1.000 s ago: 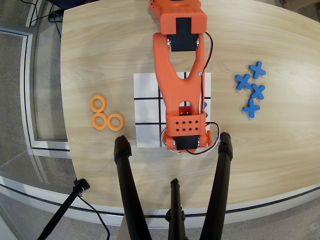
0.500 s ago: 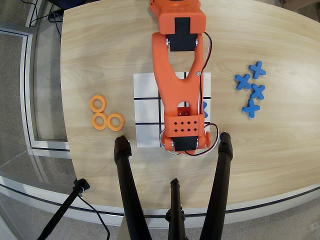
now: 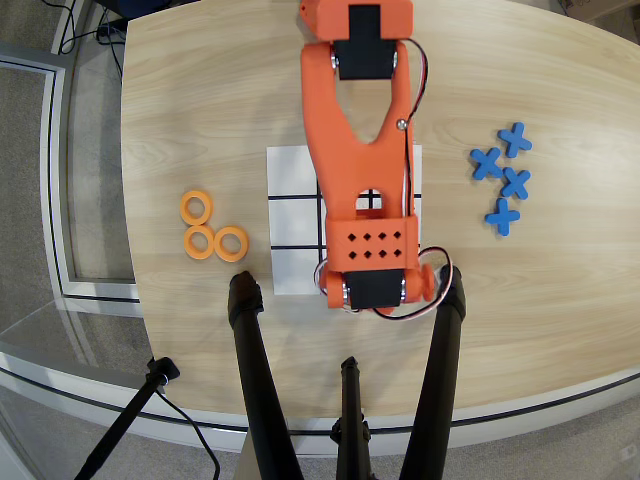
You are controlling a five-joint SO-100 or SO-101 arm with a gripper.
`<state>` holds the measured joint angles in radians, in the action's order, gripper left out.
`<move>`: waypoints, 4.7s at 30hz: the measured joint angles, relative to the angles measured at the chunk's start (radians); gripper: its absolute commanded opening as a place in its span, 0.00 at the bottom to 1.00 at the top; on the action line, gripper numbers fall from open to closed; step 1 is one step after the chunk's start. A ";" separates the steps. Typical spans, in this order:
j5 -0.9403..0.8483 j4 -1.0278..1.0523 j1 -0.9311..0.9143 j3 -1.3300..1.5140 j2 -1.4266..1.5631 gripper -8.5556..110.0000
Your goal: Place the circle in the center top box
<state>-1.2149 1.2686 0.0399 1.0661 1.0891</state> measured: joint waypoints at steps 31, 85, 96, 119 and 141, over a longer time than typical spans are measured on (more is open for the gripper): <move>-0.216 -0.275 -0.069 1.539 1.497 0.17; -0.410 0.035 -0.747 2.082 2.286 0.07; -0.413 0.035 -1.405 2.082 2.286 0.07; -0.413 0.035 -1.681 2.082 2.286 0.07; -0.413 0.035 -1.675 2.082 2.286 0.07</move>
<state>-1.6276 1.3039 -1.6352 3.1477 3.3748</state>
